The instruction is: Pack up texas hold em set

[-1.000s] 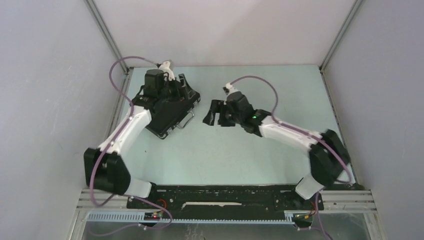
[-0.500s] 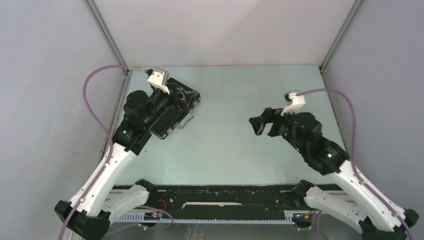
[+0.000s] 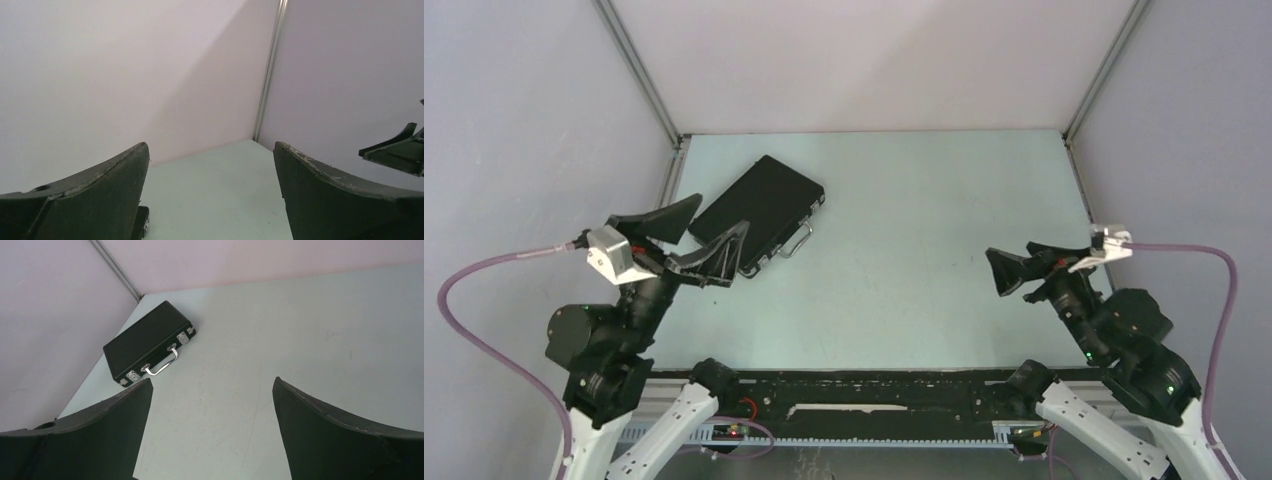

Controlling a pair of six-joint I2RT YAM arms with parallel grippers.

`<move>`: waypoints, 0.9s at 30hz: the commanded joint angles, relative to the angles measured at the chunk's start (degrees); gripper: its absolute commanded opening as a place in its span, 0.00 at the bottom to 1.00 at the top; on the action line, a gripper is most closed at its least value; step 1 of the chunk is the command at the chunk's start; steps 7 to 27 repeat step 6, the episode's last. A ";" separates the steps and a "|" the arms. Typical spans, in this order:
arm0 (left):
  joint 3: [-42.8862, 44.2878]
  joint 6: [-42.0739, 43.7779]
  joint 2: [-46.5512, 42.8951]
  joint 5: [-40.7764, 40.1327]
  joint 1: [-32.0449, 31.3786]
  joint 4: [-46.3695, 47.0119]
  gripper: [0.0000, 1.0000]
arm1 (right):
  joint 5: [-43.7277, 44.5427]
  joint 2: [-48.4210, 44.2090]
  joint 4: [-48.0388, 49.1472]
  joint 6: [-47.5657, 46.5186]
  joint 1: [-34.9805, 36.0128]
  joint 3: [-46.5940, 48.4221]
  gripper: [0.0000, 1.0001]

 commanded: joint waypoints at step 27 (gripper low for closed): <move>2.38 2.59 -5.34 -5.33 -0.15 -14.81 1.00 | 7.19 -7.72 -0.52 -3.45 -0.25 -1.65 1.00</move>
